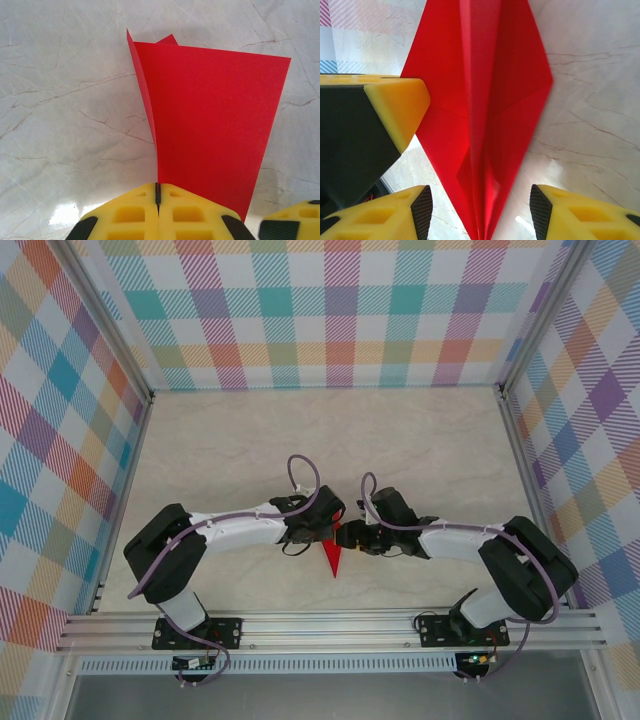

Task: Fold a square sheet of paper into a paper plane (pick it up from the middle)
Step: Turn over a paper plane at the center of the table, then move a paper plane to the center of the table.

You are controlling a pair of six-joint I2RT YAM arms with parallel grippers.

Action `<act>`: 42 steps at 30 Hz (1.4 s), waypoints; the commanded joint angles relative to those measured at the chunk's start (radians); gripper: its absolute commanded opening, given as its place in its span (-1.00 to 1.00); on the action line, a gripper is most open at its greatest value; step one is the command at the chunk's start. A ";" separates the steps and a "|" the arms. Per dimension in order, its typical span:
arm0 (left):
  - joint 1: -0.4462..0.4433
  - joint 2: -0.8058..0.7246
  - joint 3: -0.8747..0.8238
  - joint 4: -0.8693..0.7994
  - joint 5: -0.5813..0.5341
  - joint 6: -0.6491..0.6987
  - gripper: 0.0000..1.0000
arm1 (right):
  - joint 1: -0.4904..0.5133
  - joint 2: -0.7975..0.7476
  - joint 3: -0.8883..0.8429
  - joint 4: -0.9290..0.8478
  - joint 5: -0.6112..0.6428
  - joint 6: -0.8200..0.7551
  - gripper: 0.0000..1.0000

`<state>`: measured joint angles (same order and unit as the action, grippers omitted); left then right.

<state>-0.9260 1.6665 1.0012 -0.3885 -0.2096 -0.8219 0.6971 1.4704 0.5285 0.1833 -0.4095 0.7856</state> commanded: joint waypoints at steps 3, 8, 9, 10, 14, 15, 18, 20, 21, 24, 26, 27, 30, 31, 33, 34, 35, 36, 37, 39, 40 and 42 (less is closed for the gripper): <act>0.009 -0.033 -0.023 0.005 0.003 0.007 -1.00 | 0.028 0.052 0.051 0.074 -0.032 0.027 0.10; 0.012 -0.037 -0.031 0.006 0.002 0.004 -1.00 | 0.041 0.068 0.061 0.086 -0.026 0.043 0.02; 0.012 -0.037 -0.033 0.008 0.002 0.002 -1.00 | 0.042 0.071 0.062 0.082 -0.021 0.043 0.01; 0.012 -0.037 -0.033 0.010 0.003 0.002 -1.00 | 0.044 0.074 0.064 0.075 -0.015 0.043 0.00; 0.012 -0.036 -0.038 0.018 0.007 0.001 -1.00 | 0.052 0.089 0.070 0.058 0.001 0.038 -0.07; 0.012 -0.037 -0.039 0.019 0.007 0.000 -1.00 | 0.054 0.094 0.074 0.048 0.007 0.035 -0.08; 0.012 -0.039 -0.041 0.021 0.008 0.000 -1.00 | 0.066 0.113 0.093 0.021 0.020 0.025 -0.15; 0.012 -0.040 -0.042 0.019 0.009 -0.001 -1.00 | 0.073 0.125 0.106 0.006 0.033 0.021 -0.20; 0.013 -0.042 -0.043 0.019 0.007 0.000 -1.00 | 0.076 0.130 0.111 0.001 0.040 0.021 -0.23; 0.012 -0.048 -0.046 0.019 0.007 0.000 -1.00 | 0.084 0.139 0.126 -0.038 0.078 0.020 -0.30; 0.012 -0.052 -0.050 0.020 0.007 -0.001 -1.00 | 0.089 0.143 0.135 -0.051 0.087 0.013 -0.33; 0.013 -0.054 -0.051 0.023 0.007 -0.002 -1.00 | 0.091 0.147 0.139 -0.056 0.089 0.012 -0.34; 0.013 -0.058 -0.057 0.029 0.006 -0.008 -1.00 | 0.099 0.162 0.149 -0.070 0.097 0.009 -0.38; 0.013 -0.060 -0.061 0.031 0.007 -0.009 -0.99 | 0.100 0.165 0.149 -0.070 0.096 0.009 -0.38; 0.013 -0.067 -0.068 0.043 0.011 -0.013 -0.97 | 0.103 0.174 0.158 -0.076 0.099 0.009 -0.41; 0.013 -0.070 -0.073 0.049 0.013 -0.013 -0.96 | 0.105 0.177 0.161 -0.080 0.102 0.008 -0.43; 0.013 -0.075 -0.076 0.054 0.017 -0.014 -0.94 | 0.107 0.178 0.166 -0.084 0.102 0.008 -0.46; 0.013 -0.079 -0.078 0.055 0.017 -0.014 -0.93 | 0.107 0.179 0.169 -0.091 0.103 0.006 -0.50; 0.013 -0.085 -0.081 0.060 0.019 -0.014 -0.91 | 0.109 0.176 0.176 -0.100 0.106 0.005 -0.58; 0.013 -0.102 -0.089 0.062 0.014 -0.014 -0.86 | 0.108 0.165 0.186 -0.124 0.116 0.000 -0.65; 0.013 -0.116 -0.093 0.065 0.010 -0.014 -0.82 | 0.110 0.157 0.195 -0.142 0.120 -0.006 -0.67; 0.013 -0.146 -0.105 0.067 -0.003 -0.016 -0.71 | 0.110 0.134 0.210 -0.184 0.137 -0.017 -0.72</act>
<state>-0.9199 1.5795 0.9176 -0.3332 -0.1997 -0.8268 0.8005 1.6398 0.7040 0.0673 -0.3019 0.7963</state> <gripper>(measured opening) 0.132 0.145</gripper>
